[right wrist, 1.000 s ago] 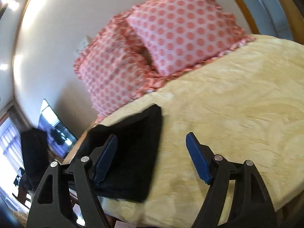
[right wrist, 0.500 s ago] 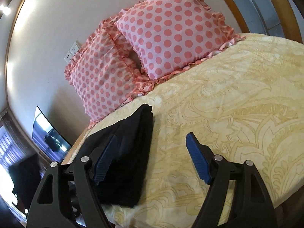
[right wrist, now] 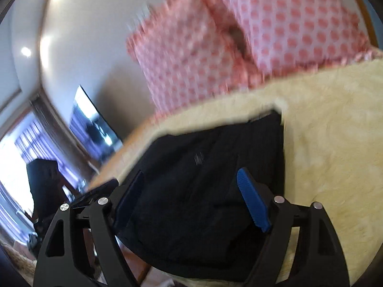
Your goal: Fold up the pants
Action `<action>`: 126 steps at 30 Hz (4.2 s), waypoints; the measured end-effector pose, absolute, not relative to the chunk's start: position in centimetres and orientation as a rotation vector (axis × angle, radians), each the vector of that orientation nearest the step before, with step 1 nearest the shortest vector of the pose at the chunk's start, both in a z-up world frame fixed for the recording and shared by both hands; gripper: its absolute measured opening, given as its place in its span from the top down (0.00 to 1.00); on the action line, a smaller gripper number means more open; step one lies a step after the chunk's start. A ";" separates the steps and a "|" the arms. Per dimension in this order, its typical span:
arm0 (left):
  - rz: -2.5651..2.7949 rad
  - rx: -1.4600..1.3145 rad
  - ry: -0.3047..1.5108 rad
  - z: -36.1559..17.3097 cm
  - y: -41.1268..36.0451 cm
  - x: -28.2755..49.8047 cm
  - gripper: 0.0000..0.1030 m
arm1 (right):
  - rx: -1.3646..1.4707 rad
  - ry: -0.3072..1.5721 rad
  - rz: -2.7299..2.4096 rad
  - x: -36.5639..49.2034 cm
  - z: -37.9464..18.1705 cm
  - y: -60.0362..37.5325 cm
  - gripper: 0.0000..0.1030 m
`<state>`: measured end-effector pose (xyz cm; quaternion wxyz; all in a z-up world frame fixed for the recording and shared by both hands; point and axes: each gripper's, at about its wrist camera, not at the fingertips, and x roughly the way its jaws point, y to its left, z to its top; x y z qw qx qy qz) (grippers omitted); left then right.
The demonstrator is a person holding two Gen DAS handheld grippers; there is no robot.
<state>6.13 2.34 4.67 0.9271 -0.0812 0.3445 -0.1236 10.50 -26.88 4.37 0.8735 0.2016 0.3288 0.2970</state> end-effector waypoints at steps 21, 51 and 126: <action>-0.179 -0.466 0.909 3.0 12.5 15.0 0.37 | 0.565 0.944 0.503 19.9 1.1 -31.0 0.46; -0.132 -0.110 0.899 5.4 3.9 30.6 0.90 | 0.460 0.830 0.425 32.2 5.3 -32.1 0.87; -0.022 0.039 0.615 -0.5 2.0 3.2 0.02 | -0.010 0.620 0.133 5.4 0.4 -21.7 0.01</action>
